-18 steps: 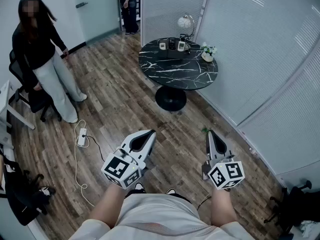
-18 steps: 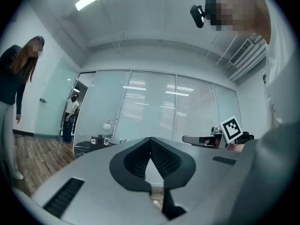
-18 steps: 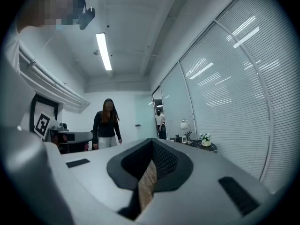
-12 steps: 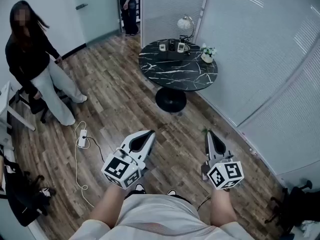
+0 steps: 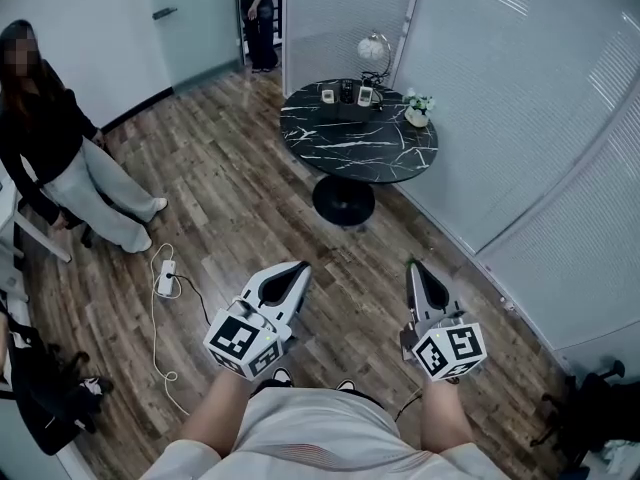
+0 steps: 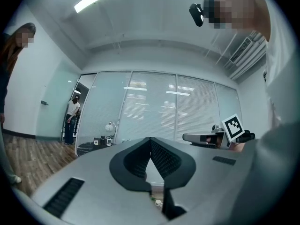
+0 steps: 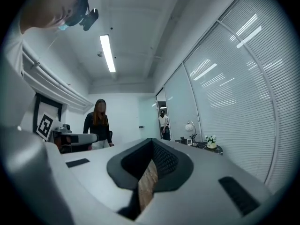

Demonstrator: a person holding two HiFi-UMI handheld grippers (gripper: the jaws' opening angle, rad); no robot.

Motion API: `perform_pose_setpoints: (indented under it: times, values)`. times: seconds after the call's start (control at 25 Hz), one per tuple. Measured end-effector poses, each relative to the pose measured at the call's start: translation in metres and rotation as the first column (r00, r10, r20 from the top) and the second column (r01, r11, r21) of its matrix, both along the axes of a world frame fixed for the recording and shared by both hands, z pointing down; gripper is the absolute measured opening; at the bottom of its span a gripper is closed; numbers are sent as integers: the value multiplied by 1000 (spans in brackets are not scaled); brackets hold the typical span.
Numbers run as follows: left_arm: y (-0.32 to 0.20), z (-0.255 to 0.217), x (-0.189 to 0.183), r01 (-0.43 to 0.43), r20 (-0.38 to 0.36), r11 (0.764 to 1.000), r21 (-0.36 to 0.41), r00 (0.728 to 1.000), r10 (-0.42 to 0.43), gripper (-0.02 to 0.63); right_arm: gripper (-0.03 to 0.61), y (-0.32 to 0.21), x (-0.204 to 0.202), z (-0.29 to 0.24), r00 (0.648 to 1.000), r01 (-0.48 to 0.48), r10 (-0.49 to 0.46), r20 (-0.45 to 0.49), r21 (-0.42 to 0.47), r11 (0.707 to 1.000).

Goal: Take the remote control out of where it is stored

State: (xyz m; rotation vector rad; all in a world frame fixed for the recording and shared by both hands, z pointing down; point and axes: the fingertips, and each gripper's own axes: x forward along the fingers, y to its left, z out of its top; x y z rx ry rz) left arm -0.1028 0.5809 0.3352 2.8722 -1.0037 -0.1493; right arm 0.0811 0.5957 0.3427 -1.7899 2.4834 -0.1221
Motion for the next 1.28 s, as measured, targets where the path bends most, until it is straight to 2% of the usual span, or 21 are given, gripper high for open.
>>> perform_pose_setpoints:
  times: [0.16, 0.44, 0.68, 1.0, 1.28]
  values:
    - [-4, 2, -16, -32, -32, 999, -23, 999, 32, 9, 11, -9, -18, 3, 1000, 0, 0, 20, -18, 1000]
    - [-31, 11, -62, -43, 19, 999, -10, 999, 43, 9, 11, -38, -62, 12, 998, -23, 26, 61, -48, 999]
    - [-61, 16, -89, -36, 4, 999, -20, 999, 36, 9, 11, -61, -93, 18, 1000, -14, 14, 1, -67, 998]
    - [-114, 17, -92, 11, -6, 1000, 6, 1000, -11, 9, 11, -120, -84, 25, 1000, -7, 7, 7, -77, 997]
    - [-177, 19, -56, 52, 19, 999, -16, 998, -52, 9, 11, -185, -47, 29, 1000, 20, -18, 22, -75, 997]
